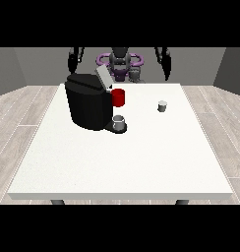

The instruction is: Insert the coffee pod into the coffee machine and close the lid

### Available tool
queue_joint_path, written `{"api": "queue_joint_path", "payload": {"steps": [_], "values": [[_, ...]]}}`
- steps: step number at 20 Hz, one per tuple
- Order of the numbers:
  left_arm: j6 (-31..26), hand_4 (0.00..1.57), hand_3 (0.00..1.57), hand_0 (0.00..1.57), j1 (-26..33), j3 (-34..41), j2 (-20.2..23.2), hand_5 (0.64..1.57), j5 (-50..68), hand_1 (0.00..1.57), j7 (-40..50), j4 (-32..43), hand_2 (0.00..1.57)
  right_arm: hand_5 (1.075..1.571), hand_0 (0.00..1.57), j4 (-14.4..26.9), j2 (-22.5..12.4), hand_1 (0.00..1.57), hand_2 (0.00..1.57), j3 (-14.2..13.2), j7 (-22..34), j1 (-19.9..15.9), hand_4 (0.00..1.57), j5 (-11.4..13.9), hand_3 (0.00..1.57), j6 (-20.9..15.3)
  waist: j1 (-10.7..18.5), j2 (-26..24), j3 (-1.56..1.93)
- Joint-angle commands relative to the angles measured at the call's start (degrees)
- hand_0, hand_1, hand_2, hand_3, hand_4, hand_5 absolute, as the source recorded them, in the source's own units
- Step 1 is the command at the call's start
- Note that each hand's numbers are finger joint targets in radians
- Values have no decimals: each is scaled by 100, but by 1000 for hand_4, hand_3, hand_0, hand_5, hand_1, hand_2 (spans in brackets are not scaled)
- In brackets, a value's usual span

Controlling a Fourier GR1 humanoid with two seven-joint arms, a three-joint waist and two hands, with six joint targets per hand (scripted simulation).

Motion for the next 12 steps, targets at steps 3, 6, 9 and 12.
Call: {"api": "queue_joint_path", "payload": {"steps": [3,6,9,12], "values": [[-462,319,0,0,-65,256,159,1571,241,0,-517,241,0,1571,0,287,284,0,0,214,-141,230,128,214,0,-46,-53,-151,38],[-742,319,0,0,-146,373,167,1571,540,0,-1009,100,0,1571,0,426,212,0,0,-32,-142,147,128,-65,0,85,6,-117,38],[-1118,273,0,0,342,442,259,1571,668,0,-1696,293,0,1571,0,143,512,0,0,-595,-474,129,95,-243,0,-641,-59,-295,36],[-837,240,0,0,-106,613,486,1571,377,0,-1190,309,0,1571,0,-52,746,0,0,-244,-161,100,145,-131,0,-795,-180,-345,38]]}}
